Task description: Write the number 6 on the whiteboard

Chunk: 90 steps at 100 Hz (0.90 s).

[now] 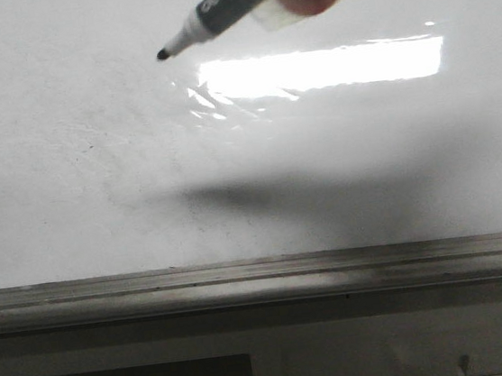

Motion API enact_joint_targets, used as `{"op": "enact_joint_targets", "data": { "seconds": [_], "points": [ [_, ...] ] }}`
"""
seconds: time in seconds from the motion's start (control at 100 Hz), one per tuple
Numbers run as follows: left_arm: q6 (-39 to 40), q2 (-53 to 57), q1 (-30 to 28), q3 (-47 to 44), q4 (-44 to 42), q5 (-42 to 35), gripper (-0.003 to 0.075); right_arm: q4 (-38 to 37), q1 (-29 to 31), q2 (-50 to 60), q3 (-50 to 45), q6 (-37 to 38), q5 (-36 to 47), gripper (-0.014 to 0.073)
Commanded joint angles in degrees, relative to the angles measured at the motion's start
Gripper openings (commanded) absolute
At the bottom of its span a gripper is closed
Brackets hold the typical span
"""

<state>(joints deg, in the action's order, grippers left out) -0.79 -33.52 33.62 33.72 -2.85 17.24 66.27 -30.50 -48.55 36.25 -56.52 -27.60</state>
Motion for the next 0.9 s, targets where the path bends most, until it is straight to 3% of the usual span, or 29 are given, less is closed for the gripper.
{"op": "enact_joint_targets", "data": {
  "seconds": [0.0,0.16,0.3,0.71,0.89],
  "points": [
    [2.0,0.0,-5.9,1.2,0.3,-6.8,0.0447,2.2,0.2,4.4,-0.6,-1.0,6.8,-0.0045],
    [2.0,0.0,-16.8,1.1,4.7,-7.3,0.0438,2.2,0.2,6.1,-1.5,-1.0,11.9,-0.0045],
    [2.0,0.0,-22.0,1.1,7.4,-5.1,0.0438,2.2,0.2,4.7,-1.5,-1.0,14.8,-0.0045],
    [2.0,0.0,-23.1,1.1,7.4,-4.4,0.0438,2.2,0.2,-1.0,-1.2,-1.0,22.2,-0.0045],
    [2.0,0.0,-23.1,1.1,7.4,-4.6,0.0438,2.2,0.2,-4.8,-1.2,-1.0,15.9,-0.0045]
  ]
}}
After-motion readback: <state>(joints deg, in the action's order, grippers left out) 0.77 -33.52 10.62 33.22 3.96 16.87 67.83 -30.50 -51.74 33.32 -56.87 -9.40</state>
